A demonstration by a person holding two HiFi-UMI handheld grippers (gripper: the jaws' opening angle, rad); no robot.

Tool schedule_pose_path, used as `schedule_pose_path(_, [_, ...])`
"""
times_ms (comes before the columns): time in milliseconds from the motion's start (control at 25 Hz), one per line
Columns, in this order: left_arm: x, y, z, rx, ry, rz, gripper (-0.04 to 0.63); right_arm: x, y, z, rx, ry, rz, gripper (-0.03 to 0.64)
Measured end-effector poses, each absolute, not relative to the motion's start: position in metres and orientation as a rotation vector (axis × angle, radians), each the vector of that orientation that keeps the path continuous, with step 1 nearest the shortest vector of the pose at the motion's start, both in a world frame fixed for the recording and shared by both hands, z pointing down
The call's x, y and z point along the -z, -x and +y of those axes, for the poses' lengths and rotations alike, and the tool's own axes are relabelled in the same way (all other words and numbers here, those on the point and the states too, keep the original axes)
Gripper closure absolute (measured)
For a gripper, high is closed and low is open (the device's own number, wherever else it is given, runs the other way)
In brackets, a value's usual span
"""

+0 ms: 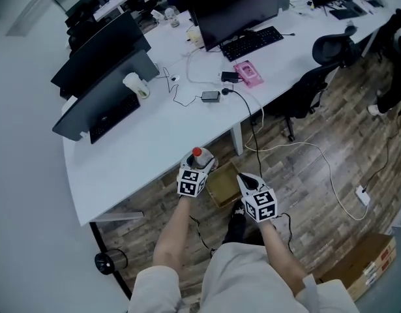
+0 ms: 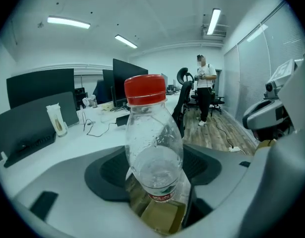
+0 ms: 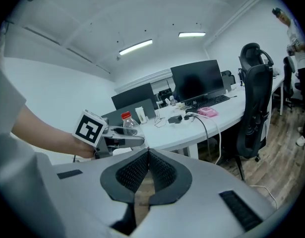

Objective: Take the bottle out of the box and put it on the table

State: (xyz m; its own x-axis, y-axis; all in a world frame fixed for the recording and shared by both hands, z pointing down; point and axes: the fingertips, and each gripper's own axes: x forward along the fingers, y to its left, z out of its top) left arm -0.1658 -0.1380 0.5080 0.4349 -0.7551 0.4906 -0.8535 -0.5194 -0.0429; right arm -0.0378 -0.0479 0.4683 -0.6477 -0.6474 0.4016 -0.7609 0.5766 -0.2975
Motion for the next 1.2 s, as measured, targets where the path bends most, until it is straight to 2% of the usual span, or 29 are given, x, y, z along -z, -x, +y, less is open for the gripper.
schedule_pose_path(320, [-0.459, 0.213, -0.203, -0.744, -2.543, -1.411, 0.269, -0.442, 0.08, -0.08, -0.631, -1.125, -2.587, 0.577])
schedule_pose_path(680, [-0.483, 0.256, -0.272, -0.797, -2.511, -1.384, 0.268, -0.445, 0.09, -0.128, -0.603, -1.136, -2.546, 0.577])
schedule_pose_path(1200, [-0.494, 0.258, -0.297, -0.765, -2.543, -1.345, 0.263, -0.454, 0.117, -0.156, -0.596, -1.071, -2.539, 0.577])
